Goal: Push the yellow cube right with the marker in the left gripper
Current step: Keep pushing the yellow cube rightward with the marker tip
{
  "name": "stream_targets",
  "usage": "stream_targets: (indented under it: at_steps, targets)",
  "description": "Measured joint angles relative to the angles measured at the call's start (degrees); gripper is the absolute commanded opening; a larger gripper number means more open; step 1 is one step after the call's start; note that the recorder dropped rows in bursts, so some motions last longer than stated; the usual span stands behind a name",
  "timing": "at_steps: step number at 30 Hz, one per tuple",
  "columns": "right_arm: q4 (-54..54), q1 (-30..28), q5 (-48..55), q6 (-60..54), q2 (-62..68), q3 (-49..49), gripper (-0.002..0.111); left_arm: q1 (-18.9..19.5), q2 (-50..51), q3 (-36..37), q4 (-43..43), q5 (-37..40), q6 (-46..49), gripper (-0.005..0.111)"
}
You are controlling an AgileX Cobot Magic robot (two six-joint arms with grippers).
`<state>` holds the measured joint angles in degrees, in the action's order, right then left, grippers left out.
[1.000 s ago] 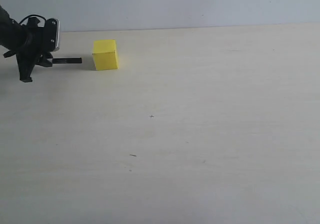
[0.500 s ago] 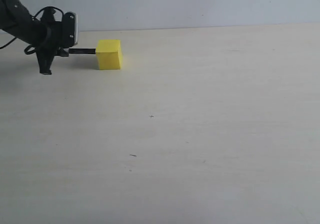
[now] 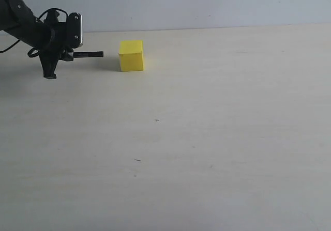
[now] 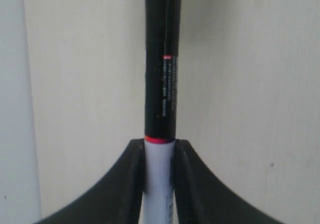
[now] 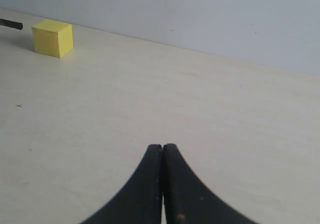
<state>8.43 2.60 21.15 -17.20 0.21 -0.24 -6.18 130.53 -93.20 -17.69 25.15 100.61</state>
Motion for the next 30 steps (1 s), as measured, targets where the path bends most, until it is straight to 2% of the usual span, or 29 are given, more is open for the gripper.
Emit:
stream_targets:
  at_steps: [6,17,21,30]
  targets:
    - [0.0,0.0,0.0,0.0,0.0,0.0,0.0,-0.9,0.0,0.0,-0.4,0.1,-0.2,0.0]
    - [0.0,0.0,0.0,0.0,0.0,0.0,0.0,-7.7,0.0,0.0,-0.9,0.1,-0.2,0.0]
    - [0.0,0.0,0.0,0.0,0.0,0.0,0.0,-7.1,0.0,0.0,-0.9,0.1,-1.4,0.0]
    - [0.0,0.0,0.0,0.0,0.0,0.0,0.0,-2.3,0.0,0.0,-0.6,1.1,-4.8,0.0]
